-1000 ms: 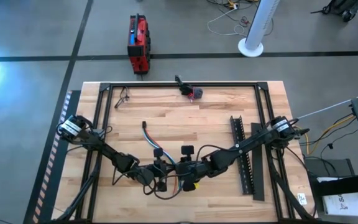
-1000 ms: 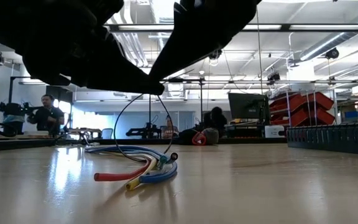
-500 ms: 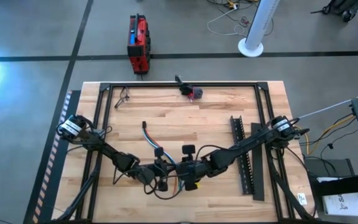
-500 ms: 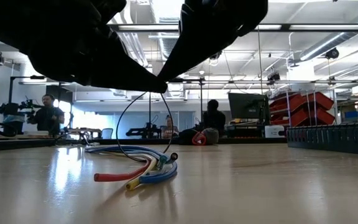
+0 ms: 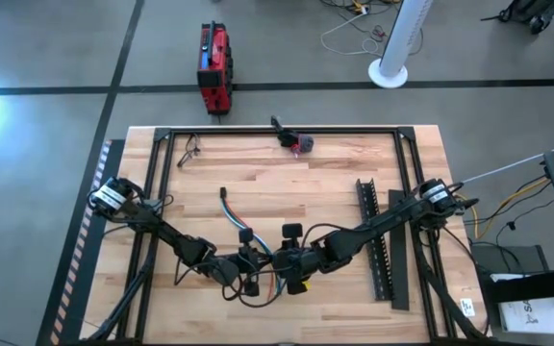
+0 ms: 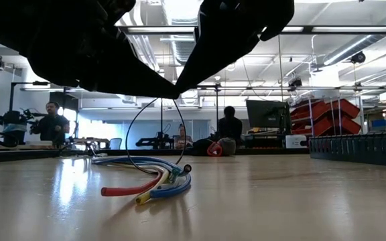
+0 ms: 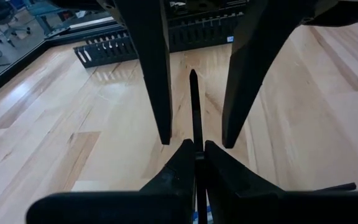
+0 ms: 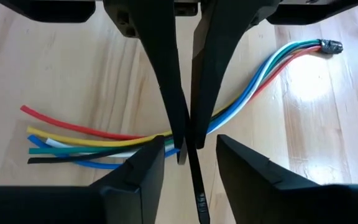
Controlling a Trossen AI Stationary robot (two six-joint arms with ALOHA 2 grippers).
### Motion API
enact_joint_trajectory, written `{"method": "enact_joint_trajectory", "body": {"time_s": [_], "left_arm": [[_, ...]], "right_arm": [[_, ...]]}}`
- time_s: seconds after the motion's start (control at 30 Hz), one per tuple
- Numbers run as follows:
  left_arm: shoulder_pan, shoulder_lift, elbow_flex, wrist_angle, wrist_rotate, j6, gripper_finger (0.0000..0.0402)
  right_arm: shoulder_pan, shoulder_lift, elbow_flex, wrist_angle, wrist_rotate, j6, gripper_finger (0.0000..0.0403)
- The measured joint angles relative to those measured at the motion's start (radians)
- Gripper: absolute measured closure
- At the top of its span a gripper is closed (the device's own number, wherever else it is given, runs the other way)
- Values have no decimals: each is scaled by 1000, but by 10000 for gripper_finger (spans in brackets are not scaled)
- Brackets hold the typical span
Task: Ziptie cables
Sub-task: Close the cables together using a zip tie
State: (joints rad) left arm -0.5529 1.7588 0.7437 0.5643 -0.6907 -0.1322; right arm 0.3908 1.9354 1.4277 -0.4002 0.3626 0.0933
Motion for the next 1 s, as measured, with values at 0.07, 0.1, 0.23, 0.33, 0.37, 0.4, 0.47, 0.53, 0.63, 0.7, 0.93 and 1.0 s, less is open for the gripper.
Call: {"method": "enact_joint_trajectory", "body": {"time_s": [0.07, 0.1, 0.23, 0.33, 0.37, 0.4, 0.47, 0.53, 0.63, 0.7, 0.93, 1.0], "left_arm": [[0, 0, 0, 0, 0, 0, 399], [0, 0, 0, 0, -1, 0, 399], [0, 0, 0, -2, -2, 0, 399], [0, 0, 0, -3, -8, 0, 399], [0, 0, 0, -3, -8, 0, 399], [0, 0, 0, -4, -7, 0, 399], [0, 0, 0, -4, -7, 0, 399], [0, 0, 0, -6, -7, 0, 399], [0, 0, 0, -6, -7, 0, 399], [0, 0, 0, -6, -7, 0, 399], [0, 0, 0, -6, -7, 0, 399], [0, 0, 0, -6, -7, 0, 399]], "right_arm": [[0, 0, 0, -2, -1, 0, 268], [0, 0, 0, -5, -1, 0, 270], [-4, 0, 0, -7, 0, 0, 291], [-6, 0, 0, -7, -4, 0, 315], [-6, 0, 0, -7, -4, 1, 324], [-6, 0, 0, -8, -5, 1, 332], [-7, 0, 0, -9, -5, 1, 350], [-7, 0, 0, -11, -7, 1, 365], [-8, 0, -1, -12, -6, 0, 385], [-9, 0, -1, -12, -7, -9, 395], [-9, 0, -1, -13, -6, -26, 400], [-7, -1, -1, -14, -5, -31, 401]]}}
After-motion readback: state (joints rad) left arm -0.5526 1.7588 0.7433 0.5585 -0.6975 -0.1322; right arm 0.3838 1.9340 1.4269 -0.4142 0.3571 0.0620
